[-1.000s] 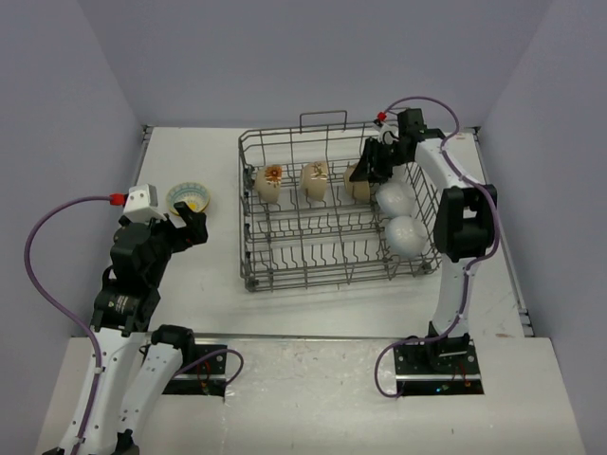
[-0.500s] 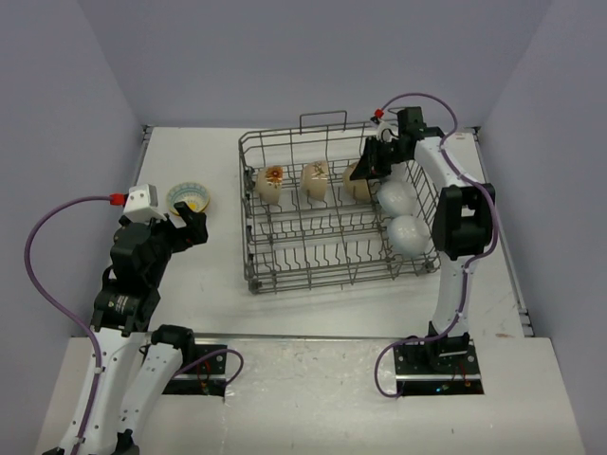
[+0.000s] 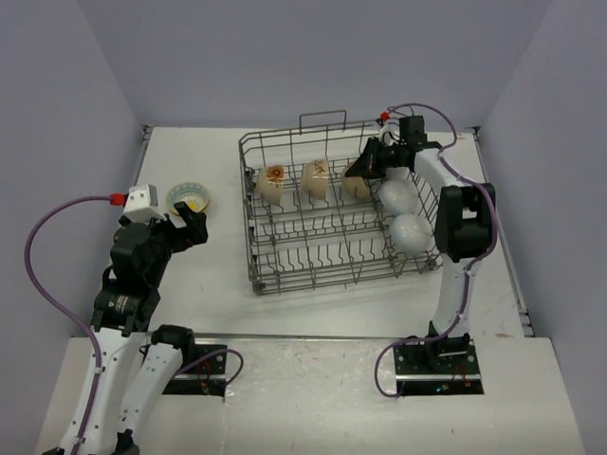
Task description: Unload the bowls from the dish rack
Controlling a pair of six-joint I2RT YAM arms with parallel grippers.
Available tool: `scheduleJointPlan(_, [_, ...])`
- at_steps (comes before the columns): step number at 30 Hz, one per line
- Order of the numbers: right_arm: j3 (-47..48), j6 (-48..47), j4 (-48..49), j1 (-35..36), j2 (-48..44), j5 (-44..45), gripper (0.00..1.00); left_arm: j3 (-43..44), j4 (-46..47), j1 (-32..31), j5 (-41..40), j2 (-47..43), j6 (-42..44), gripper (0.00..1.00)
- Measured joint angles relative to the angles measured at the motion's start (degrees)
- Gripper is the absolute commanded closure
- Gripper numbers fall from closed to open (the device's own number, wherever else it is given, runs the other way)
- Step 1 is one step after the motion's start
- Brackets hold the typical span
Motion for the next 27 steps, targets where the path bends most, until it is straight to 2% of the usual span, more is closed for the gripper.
scheduleJointPlan(7, [-3.1,9.2,9.6,-0.7,-0.1,-2.0,1.00,0.0,0.0,0.0,0.0,0.0,0.0,0.00])
scheduleJointPlan(14, [-3.5,16.5,15.5,-1.1,-3.8,-10.9,1.00,0.0,0.0,0.0,0.0,0.0,0.0,0.00])
scheduleJointPlan(21, [-0.6,18.1,16.0,-1.9,-13.4,-18.1,1.00,0.0,0.0,0.0,0.0,0.0,0.0,0.00])
scheduleJointPlan(27, [-0.4,17.7,15.0,-2.1,-15.1,-18.3,1.00,0.0,0.0,0.0,0.0,0.0,0.0,0.00])
